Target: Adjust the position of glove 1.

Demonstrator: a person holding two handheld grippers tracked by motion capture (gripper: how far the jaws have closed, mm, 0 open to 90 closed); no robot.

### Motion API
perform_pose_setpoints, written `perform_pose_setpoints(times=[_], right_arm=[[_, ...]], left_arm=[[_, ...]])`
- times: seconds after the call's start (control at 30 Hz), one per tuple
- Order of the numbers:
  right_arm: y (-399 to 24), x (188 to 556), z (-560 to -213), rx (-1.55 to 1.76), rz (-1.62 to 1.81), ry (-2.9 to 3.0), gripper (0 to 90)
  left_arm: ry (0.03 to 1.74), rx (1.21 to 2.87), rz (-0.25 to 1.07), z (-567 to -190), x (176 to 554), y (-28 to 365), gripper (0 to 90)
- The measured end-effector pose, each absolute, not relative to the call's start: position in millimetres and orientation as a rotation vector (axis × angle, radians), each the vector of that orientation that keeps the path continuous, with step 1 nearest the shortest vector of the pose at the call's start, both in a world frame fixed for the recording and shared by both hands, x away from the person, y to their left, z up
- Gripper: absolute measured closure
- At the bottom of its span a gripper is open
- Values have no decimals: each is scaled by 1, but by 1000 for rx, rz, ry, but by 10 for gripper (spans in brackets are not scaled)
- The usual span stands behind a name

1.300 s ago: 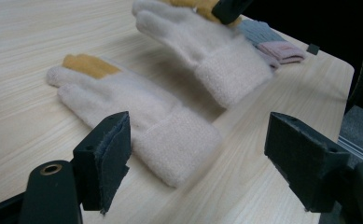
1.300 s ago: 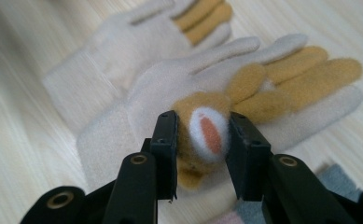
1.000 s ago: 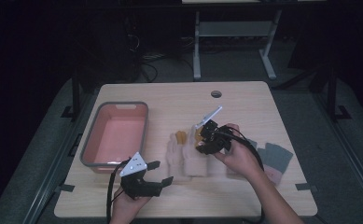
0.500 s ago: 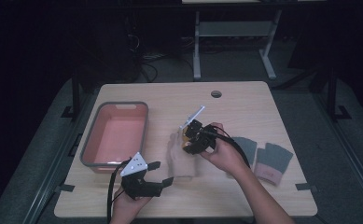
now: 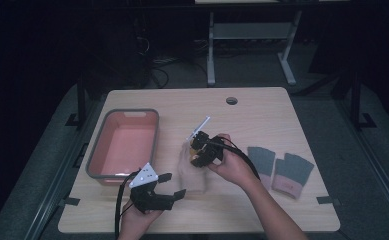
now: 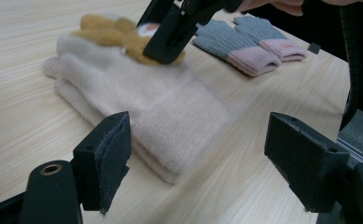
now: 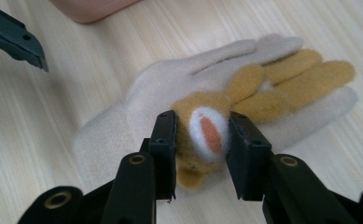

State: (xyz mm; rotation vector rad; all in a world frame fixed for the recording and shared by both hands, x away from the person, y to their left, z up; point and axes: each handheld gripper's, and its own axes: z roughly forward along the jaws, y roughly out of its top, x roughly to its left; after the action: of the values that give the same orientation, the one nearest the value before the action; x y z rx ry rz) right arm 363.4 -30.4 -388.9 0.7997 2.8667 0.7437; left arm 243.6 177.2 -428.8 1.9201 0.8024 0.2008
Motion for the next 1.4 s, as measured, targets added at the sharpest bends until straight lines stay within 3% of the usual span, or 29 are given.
perform_pose_setpoints(times=[0.37,0.63,1.0,1.4], right_arm=[[-33,368,-408,869,757,2886,622],[-42,366,-410,935,857,2868,536],[-75,360,-413,1157,1066,2803,434],[-93,356,-431,1358,1178,2776,411]], left_arm=[[818,1921,175,-431,244,173,229],[831,1919,172,-432,248,169,230],[1041,1894,100,-438,263,158,236],[1202,1903,35,-451,280,148,271]])
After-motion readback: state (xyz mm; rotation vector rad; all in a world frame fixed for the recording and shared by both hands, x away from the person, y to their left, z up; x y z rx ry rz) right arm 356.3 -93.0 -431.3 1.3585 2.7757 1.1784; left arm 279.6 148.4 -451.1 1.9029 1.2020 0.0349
